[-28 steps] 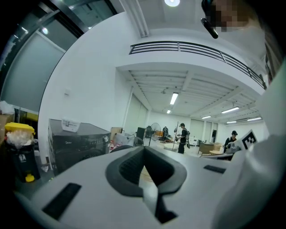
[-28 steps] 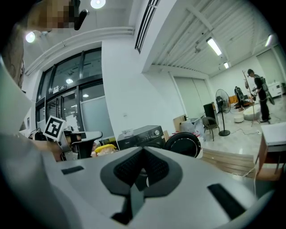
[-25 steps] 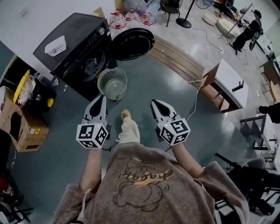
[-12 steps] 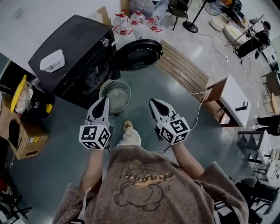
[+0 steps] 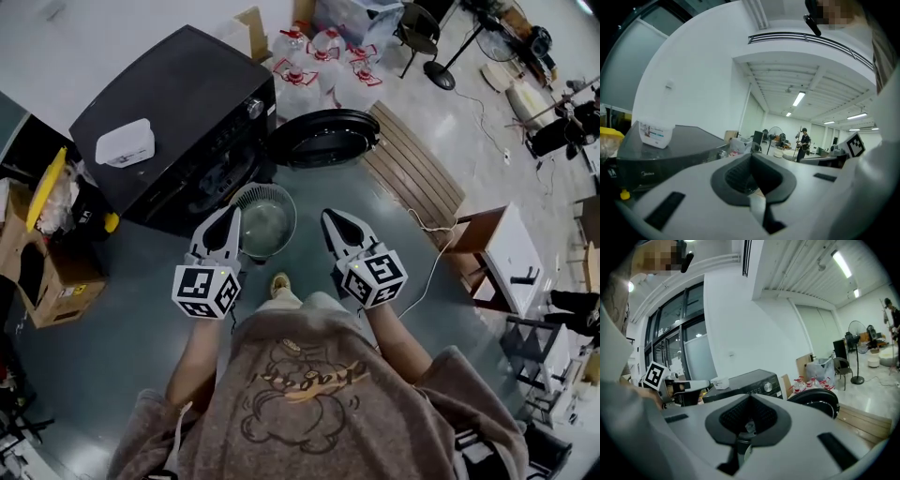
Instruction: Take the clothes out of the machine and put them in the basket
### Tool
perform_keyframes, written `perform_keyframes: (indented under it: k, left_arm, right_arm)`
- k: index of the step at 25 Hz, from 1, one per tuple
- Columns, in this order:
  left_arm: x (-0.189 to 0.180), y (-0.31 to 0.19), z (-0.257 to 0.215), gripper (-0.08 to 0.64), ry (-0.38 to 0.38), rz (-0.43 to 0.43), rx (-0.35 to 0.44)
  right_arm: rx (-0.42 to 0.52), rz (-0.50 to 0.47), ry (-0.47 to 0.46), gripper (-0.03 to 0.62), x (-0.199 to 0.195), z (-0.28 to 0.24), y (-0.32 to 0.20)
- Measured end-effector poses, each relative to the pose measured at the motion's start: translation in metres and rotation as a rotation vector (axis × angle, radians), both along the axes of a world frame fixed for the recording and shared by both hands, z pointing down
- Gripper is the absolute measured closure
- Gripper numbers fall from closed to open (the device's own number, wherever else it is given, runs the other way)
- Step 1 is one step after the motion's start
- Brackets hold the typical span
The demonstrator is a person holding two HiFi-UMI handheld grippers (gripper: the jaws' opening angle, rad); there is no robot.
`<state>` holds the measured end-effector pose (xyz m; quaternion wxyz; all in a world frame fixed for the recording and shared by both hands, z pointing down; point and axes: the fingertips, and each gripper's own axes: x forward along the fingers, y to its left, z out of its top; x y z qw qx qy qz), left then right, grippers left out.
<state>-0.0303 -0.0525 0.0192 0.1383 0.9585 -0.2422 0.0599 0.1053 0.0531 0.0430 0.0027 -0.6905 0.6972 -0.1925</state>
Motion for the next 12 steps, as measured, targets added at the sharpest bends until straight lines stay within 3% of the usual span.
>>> perform_keyframes:
  k: [12]
  left_arm:
    - [0.006,-0.042,0.016,0.554,-0.038,-0.19,-0.028]
  right_arm:
    - [-0.016,-0.22,-0.003,0.597,0.022,0.012,-0.09]
